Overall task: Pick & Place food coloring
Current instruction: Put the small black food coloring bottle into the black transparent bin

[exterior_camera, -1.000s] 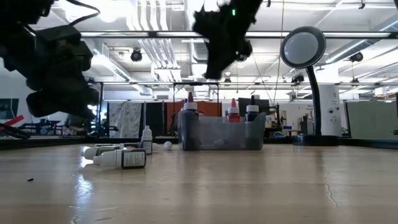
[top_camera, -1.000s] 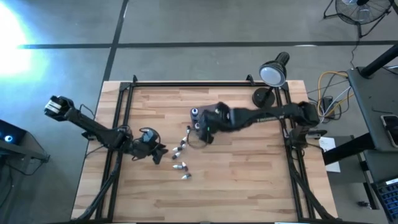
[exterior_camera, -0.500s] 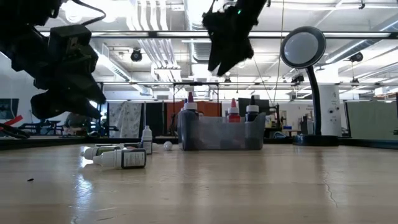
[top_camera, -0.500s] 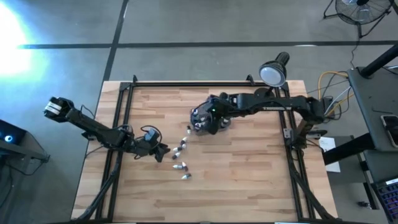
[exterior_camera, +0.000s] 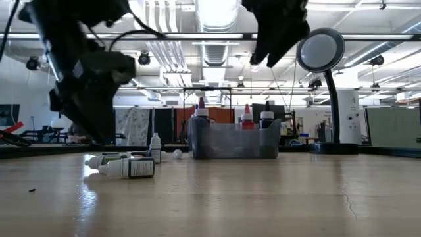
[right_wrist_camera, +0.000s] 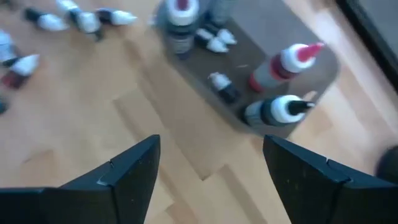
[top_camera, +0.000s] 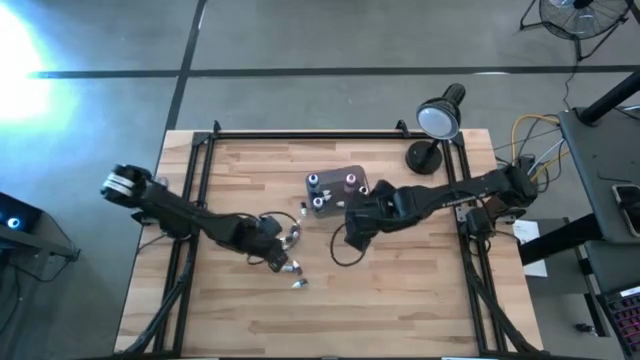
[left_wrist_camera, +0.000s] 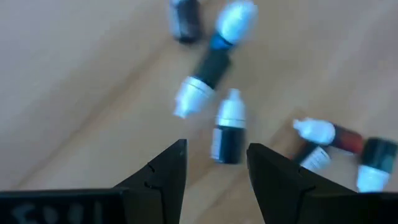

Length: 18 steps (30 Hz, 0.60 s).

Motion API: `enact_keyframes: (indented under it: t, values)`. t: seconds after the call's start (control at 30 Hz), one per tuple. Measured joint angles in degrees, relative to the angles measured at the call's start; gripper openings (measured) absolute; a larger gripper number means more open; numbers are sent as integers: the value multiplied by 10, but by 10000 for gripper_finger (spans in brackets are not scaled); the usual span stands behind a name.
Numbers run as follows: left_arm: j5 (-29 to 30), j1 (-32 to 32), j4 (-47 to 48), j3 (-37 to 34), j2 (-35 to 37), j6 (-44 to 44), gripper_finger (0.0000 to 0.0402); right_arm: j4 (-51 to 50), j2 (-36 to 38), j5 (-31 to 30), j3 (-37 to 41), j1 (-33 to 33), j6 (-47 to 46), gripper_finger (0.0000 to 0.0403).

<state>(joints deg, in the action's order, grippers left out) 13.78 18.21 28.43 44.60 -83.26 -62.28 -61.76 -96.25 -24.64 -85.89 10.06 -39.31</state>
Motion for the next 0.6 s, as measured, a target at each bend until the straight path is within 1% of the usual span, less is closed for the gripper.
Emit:
enact_keyframes:
  t: [0.1,0.27,0.43,0.53,0.6]
  values:
    - [-44,-8,2,38,-51,18,145,1,0,-15,17,5,-21,279]
    - [-50,-21,3,65,-111,33,145,3,0,-13,42,9,-62,278]
    - [-73,-42,14,82,-134,68,145,8,0,-13,52,14,-77,271]
    - [-78,-54,13,87,-134,84,142,10,0,-10,54,18,-77,264]
    - [-74,-67,-3,88,-132,91,134,11,0,-10,54,18,-77,259]
